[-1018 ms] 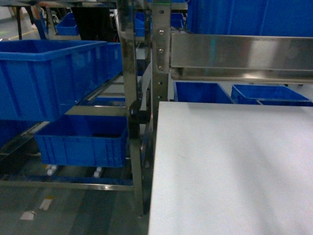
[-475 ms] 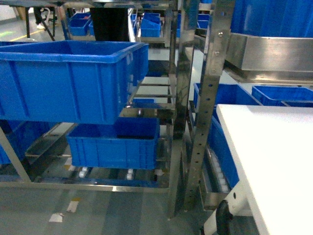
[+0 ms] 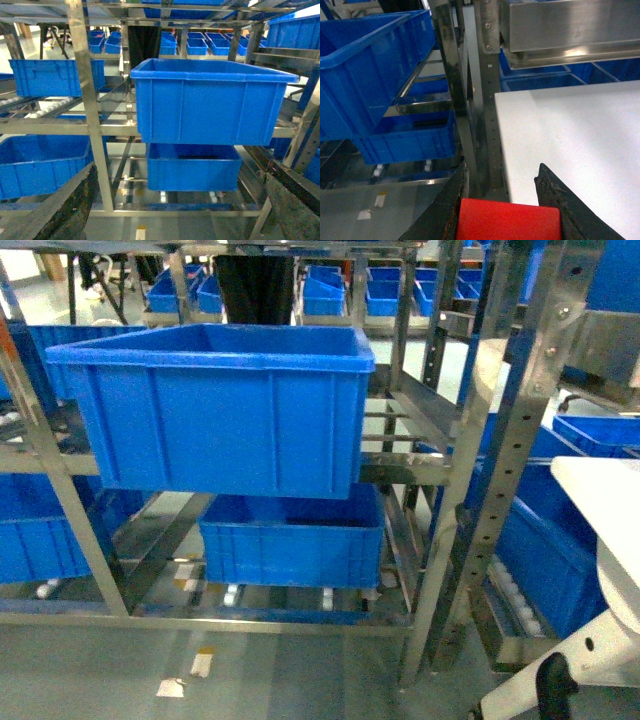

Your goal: Place magnetic block on left shelf second layer

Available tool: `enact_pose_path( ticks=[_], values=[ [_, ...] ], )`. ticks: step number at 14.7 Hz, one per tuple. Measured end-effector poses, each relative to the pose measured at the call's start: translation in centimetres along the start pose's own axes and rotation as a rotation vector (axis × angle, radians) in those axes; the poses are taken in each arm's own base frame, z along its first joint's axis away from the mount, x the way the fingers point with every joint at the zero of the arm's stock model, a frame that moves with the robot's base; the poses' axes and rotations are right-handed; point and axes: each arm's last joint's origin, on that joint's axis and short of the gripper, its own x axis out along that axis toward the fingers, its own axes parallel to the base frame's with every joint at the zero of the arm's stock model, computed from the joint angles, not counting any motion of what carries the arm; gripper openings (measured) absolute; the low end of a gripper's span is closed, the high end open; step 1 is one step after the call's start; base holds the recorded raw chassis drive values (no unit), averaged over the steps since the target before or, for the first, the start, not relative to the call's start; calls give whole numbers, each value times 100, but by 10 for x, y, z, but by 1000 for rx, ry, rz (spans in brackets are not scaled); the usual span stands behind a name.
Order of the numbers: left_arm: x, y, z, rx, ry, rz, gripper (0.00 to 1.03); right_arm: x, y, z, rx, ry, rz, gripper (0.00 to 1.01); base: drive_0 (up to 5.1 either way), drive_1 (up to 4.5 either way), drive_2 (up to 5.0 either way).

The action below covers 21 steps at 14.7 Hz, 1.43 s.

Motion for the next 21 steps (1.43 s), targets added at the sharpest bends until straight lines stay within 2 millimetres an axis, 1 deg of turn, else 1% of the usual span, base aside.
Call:
enact_pose_path(
  ticks=[17,21],
  values=[
    [0,0,0,0,0,1,98,0,0,0,0,-4,-3,34,-493,253,253],
    [0,0,0,0,1,4,98,0,1,0,-1,-3,6,34,0,0,0]
  ],
)
